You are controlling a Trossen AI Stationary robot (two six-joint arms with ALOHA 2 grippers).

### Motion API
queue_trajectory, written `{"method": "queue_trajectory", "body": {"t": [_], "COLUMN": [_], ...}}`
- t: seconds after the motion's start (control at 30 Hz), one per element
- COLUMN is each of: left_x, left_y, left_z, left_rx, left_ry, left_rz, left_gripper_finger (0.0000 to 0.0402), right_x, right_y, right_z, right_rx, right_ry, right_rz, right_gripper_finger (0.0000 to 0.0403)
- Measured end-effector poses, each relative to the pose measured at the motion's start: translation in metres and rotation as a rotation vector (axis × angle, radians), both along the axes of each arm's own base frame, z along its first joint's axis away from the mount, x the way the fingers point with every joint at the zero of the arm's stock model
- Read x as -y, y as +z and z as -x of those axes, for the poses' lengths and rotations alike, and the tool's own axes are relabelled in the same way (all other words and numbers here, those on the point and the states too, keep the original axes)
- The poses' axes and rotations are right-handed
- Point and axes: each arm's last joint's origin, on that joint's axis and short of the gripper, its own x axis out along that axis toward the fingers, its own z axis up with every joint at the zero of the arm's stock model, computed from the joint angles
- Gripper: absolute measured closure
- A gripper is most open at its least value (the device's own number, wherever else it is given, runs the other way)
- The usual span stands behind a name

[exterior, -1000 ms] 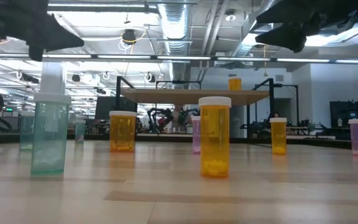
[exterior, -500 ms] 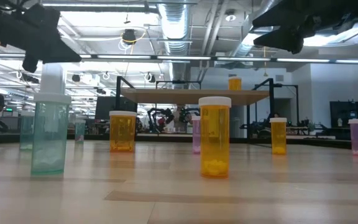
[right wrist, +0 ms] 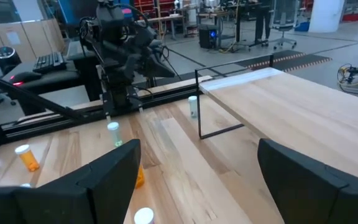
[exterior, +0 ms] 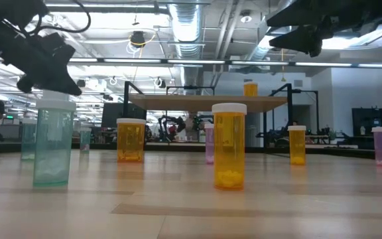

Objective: Pick and place medicine bottles onto shelf by color
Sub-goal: Put the top left blue pill bottle on the shelf

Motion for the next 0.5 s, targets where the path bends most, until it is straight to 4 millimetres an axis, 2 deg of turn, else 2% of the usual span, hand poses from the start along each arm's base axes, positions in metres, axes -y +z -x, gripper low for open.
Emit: {"method": "queue_trajectory", "body": {"t": [0.5], "left_x": [-0.004], "left_y": [-0.012], "left_z": [-0.011], "left_rx": [-0.104], "left_ry": [0.093], "left_rz": [0.028], "left_gripper_finger": [0.0395], "right_x": [-0.001], "right_y": [-0.002], "right_z": [-0.001], "right_rx": [-0.016], "right_ry": [0.037], "right_rz": [-0.009], "right_gripper_finger": [0.0057]}}
